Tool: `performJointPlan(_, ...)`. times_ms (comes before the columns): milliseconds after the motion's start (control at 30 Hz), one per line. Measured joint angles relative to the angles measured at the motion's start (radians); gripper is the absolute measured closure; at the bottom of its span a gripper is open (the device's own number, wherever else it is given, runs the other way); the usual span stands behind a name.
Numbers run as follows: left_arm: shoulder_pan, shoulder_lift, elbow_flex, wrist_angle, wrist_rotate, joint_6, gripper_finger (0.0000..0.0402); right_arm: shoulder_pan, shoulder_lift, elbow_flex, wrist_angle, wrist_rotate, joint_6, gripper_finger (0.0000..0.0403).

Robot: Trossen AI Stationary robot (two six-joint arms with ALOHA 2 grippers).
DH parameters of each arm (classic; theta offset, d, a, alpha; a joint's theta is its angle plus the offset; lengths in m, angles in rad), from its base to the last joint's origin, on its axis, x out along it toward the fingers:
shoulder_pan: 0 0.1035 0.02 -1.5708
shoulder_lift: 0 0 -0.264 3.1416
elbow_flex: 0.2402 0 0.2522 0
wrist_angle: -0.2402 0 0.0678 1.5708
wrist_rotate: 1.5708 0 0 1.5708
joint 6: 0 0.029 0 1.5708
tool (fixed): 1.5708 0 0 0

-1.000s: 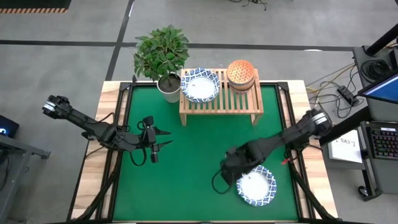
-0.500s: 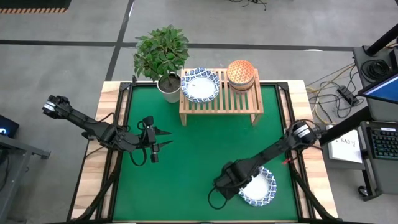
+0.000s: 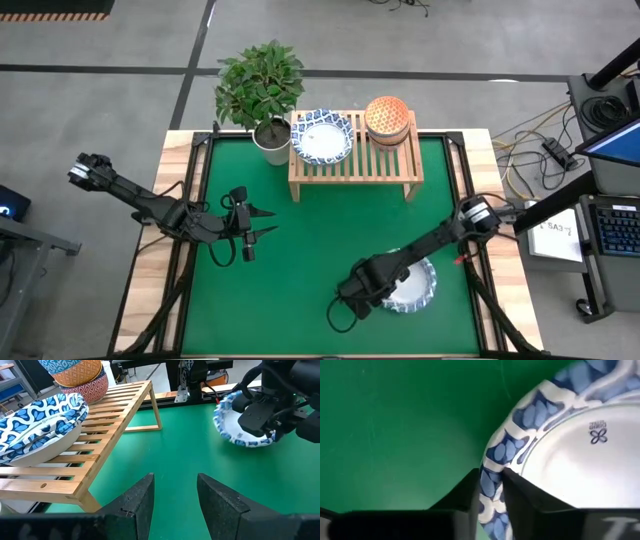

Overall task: Place and stack bowls onto a shelf
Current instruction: Stack the white patterned bowl on top of the white patterned bowls on the shelf

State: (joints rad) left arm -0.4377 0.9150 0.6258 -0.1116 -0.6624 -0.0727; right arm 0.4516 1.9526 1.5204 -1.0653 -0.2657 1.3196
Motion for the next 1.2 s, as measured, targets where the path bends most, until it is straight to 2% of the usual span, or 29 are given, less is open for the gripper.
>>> performJointPlan(167,0.000,0.000,0.000,-0.001,0.000,0.000,0.0270,-0.007,0.000,0.000,-0.001,0.001,-0.025,0.0386)
performJointPlan(367,0.000,0.000,0.000,-0.001,0.000,0.000,0.0270,-0.007,-0.018,0.000,-0.006,0.003,-0.072,0.0393)
performJointPlan(567,0.000,0.000,0.000,0.000,0.000,0.000,0.0270,-0.006,-0.072,0.024,-0.006,0.029,-0.215,0.0394)
performJointPlan(800,0.001,0.000,0.000,0.001,0.000,0.000,0.0270,0.001,-0.090,0.195,-0.007,0.208,-0.468,0.0394)
performJointPlan(1067,0.001,0.000,0.000,0.001,0.000,0.000,0.0270,-0.001,-0.091,0.477,-0.019,0.418,-0.888,0.0394)
performJointPlan(1200,0.001,0.000,0.000,0.001,0.000,0.000,0.0270,-0.007,-0.092,0.616,-0.021,0.582,-1.106,0.0394)
